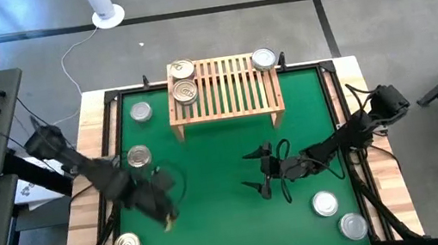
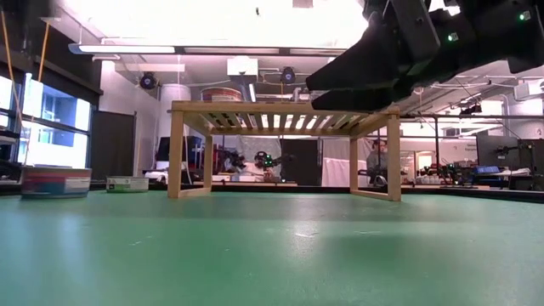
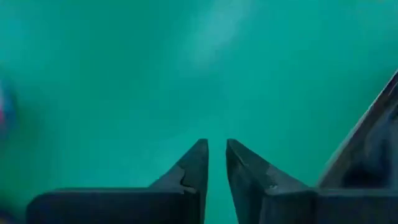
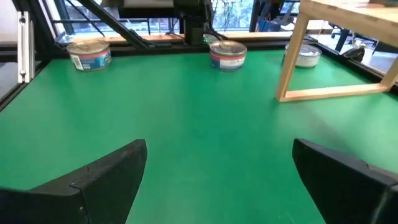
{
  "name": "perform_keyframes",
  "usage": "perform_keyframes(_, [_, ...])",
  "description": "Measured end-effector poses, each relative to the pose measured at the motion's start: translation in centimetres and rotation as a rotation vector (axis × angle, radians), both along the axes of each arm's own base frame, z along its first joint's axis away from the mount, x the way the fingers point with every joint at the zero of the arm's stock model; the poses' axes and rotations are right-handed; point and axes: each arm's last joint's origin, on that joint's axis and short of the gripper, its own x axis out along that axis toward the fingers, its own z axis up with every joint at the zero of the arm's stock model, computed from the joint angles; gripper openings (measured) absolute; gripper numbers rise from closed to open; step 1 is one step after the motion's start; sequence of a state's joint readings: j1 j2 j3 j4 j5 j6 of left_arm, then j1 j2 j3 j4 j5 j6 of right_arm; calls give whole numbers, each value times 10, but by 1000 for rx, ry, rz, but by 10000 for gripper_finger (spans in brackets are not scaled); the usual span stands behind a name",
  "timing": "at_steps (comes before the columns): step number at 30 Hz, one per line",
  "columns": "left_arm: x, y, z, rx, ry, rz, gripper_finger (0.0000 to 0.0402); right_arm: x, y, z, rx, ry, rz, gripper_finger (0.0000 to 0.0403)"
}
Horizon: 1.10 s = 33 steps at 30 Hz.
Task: Stack canned seafood by type on shelf
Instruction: Move the bottom left blue tuna can to the bottom middle of the table
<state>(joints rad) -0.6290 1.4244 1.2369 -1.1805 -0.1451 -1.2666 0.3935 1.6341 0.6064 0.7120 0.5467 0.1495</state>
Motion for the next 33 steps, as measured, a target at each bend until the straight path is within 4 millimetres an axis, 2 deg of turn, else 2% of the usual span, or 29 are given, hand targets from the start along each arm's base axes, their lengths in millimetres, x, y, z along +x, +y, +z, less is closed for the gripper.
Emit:
perform_keyframes(6, [-28, -47, -32, -93, 412, 90, 10, 0, 0, 2, -2, -13, 8, 399])
perform_keyframes(9, [-35, -65, -43, -115, 498, 88, 1, 0, 0, 2, -3, -13, 7, 399])
perform_keyframes(12, [-39, -73, -52, -104, 545, 104, 1, 0, 0, 2, -2, -14, 7, 399])
perform_keyframes(17, [-47, -78, -81, -195, 619, 86, 0, 0, 0, 2, 0, -15, 7, 399])
perform_keyframes(25, [-53, -67, -113, -185, 604, 78, 0, 0, 0, 2, 0, -15, 7, 399])
perform_keyframes(29, [-44, -65, -118, -227, 525, 65, 0, 0, 0, 2, 0, -15, 7, 399])
perform_keyframes(33, [-24, -58, -118, -216, 358, 62, 0, 0, 0, 2, 1, -16, 7, 399])
